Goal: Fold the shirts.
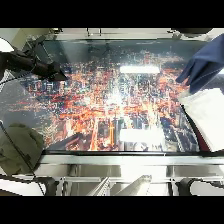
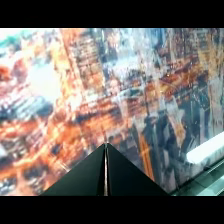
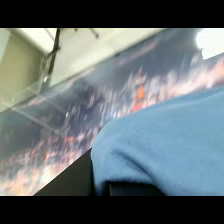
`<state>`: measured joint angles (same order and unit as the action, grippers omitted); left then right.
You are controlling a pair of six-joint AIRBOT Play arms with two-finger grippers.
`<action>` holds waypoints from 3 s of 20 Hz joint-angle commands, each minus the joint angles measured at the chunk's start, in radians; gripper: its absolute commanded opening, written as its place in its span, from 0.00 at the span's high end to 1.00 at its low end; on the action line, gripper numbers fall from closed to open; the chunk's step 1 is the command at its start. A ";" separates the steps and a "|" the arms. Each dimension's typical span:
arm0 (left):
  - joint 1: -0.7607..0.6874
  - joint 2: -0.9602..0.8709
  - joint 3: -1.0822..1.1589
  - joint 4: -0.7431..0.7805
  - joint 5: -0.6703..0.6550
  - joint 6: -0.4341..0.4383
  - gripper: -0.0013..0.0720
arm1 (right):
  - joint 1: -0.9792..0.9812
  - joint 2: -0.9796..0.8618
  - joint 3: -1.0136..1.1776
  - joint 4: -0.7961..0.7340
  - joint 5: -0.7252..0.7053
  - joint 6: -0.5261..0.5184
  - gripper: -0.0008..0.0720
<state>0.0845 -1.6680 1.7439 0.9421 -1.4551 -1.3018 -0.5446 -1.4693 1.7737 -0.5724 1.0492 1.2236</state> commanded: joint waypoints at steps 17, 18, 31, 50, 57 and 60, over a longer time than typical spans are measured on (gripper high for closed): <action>-0.030 -0.002 0.000 0.005 0.014 0.029 0.98 | -0.255 0.362 -0.566 -0.819 0.597 0.710 0.97; -0.030 -0.002 0.000 0.006 0.014 0.030 0.98 | -0.278 0.395 -0.636 -0.851 0.597 0.725 0.97; -0.030 -0.002 0.000 0.005 0.027 0.064 0.98 | -0.376 0.430 -0.837 -0.869 0.412 0.548 0.03; -0.142 0.383 -0.254 -0.003 0.024 -0.021 0.98 | 0.239 0.701 -0.798 -0.212 0.242 0.271 0.97; -0.320 0.767 -0.846 -0.004 0.212 -0.156 0.96 | 0.671 0.684 -0.996 -0.213 0.009 0.211 0.97; -0.323 0.861 -0.932 -0.002 0.264 -0.202 0.96 | 0.671 0.666 -0.996 -0.209 0.009 0.189 0.97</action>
<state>-0.2173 -0.9089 0.9295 0.9390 -1.2613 -1.4490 0.0841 -0.7902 0.7986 -0.7898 1.0977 1.4368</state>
